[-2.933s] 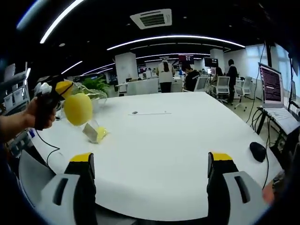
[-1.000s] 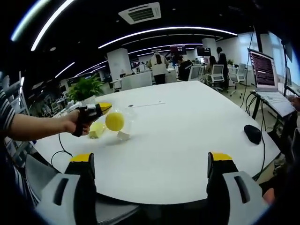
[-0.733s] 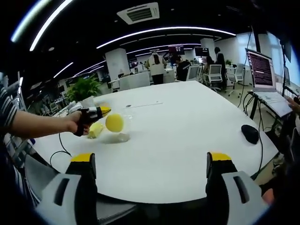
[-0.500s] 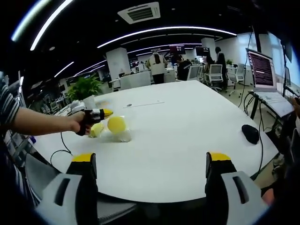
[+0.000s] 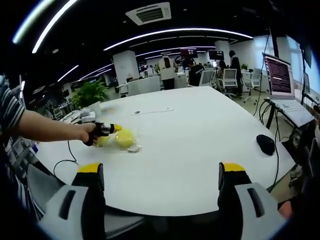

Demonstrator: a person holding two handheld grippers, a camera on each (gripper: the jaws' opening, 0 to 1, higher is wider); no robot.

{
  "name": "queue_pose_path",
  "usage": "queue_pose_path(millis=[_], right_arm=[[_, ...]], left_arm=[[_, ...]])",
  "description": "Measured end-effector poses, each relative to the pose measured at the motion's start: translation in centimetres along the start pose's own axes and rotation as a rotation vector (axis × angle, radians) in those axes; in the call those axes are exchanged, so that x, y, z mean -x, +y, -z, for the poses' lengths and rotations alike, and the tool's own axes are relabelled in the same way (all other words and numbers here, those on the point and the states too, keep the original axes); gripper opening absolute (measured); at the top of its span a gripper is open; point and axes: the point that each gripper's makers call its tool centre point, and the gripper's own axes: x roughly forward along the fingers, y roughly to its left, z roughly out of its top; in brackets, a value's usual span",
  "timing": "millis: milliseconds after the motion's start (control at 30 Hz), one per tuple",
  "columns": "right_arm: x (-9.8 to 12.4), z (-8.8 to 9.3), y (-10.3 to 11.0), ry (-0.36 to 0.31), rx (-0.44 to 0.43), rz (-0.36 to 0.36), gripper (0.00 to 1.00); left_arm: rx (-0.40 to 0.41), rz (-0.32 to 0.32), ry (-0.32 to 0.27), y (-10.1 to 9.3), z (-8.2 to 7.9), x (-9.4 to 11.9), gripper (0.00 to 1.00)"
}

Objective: Compare the silicone blocks by pressing each to a similar depth, holding the contact briefly, and releasing to observe deformation and rebound differences across the visible hardness samples.

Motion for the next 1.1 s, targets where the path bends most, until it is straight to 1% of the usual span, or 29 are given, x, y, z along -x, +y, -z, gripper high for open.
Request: queue_pose_path(millis=[100, 167, 267, 367, 400, 433, 533, 600, 633, 700, 733, 767, 833, 867, 900, 933, 967, 1067, 1100], right_arm=[[0.0, 0.1, 0.1, 0.005, 0.007, -0.002, 0.88], [0.0, 0.2, 0.2, 0.008, 0.005, -0.003, 0.88], [0.1, 0.4, 0.3, 0.019, 0.008, -0.006, 0.87], [0.2, 0.4, 0.5, 0.019, -0.001, -0.018, 0.87], [0.4, 0.1, 0.6, 0.001, -0.021, -0.022, 0.87], [0.4, 0.1, 0.6, -0.002, -0.025, -0.023, 0.87], [0.5, 0.4, 0.6, 0.017, -0.012, -0.018, 0.87], [0.5, 0.7, 0.6, 0.032, 0.003, -0.016, 0.87], [0.6, 0.8, 0.7, 0.030, 0.005, -0.017, 0.87], [0.7, 0.7, 0.7, 0.019, 0.000, -0.020, 0.87], [0.7, 0.7, 0.6, 0.014, -0.008, -0.017, 0.87], [0.7, 0.6, 0.6, 0.010, -0.009, -0.017, 0.87], [0.7, 0.4, 0.8, -0.010, -0.005, -0.022, 0.87], [0.6, 0.4, 0.8, -0.008, -0.001, -0.023, 0.88], [0.5, 0.5, 0.9, -0.004, 0.002, -0.027, 0.88], [0.4, 0.6, 1.0, -0.003, 0.004, -0.031, 0.88], [0.3, 0.6, 1.1, -0.005, 0.004, -0.033, 0.88], [0.0, 0.4, 1.6, -0.015, -0.005, -0.046, 0.89], [-0.1, 0.3, 1.8, -0.016, -0.004, -0.048, 0.90]], left_arm=[[-0.019, -0.016, 0.016, 0.3, 0.1, -0.2, 0.02], [-0.060, -0.005, 0.027, 0.2, 0.3, -0.3, 0.05], [-0.061, -0.020, 0.041, 0.4, 0.5, -0.4, 0.11], [-0.075, 0.007, 0.044, 0.0, 0.5, -0.4, 0.15], [-0.085, 0.018, 0.041, -0.2, 0.4, -0.5, 0.15], [-0.081, 0.016, 0.044, -0.2, 0.4, -0.4, 0.16], [-0.080, 0.019, 0.056, -0.4, 0.5, -0.5, 0.21], [-0.083, 0.014, 0.065, -0.4, 0.4, -0.3, 0.22], [-0.100, -0.022, 0.054, 0.2, 0.1, 0.0, 0.22], [-0.138, -0.044, 0.029, 0.3, -0.8, 0.5, 0.25], [-0.153, -0.064, 0.005, 0.5, -1.5, 0.8, 0.29], [-0.179, -0.073, -0.037, 0.2, -2.6, 1.3, 0.31], [-0.241, -0.031, -0.101, -1.4, -4.5, 2.1, 0.33], [-0.271, -0.020, -0.113, -1.9, -5.0, 2.5, 0.33], [-0.297, -0.023, -0.105, -2.1, -5.2, 2.8, 0.33], [-0.343, -0.030, -0.112, -2.5, -5.7, 3.3, 0.35], [-0.365, -0.031, -0.122, -2.8, -6.1, 3.7, 0.37], [-0.448, -0.053, -0.174, -3.8, -8.0, 5.2, 0.49], [-0.475, -0.052, -0.175, -4.2, -8.2, 5.5, 0.55]])
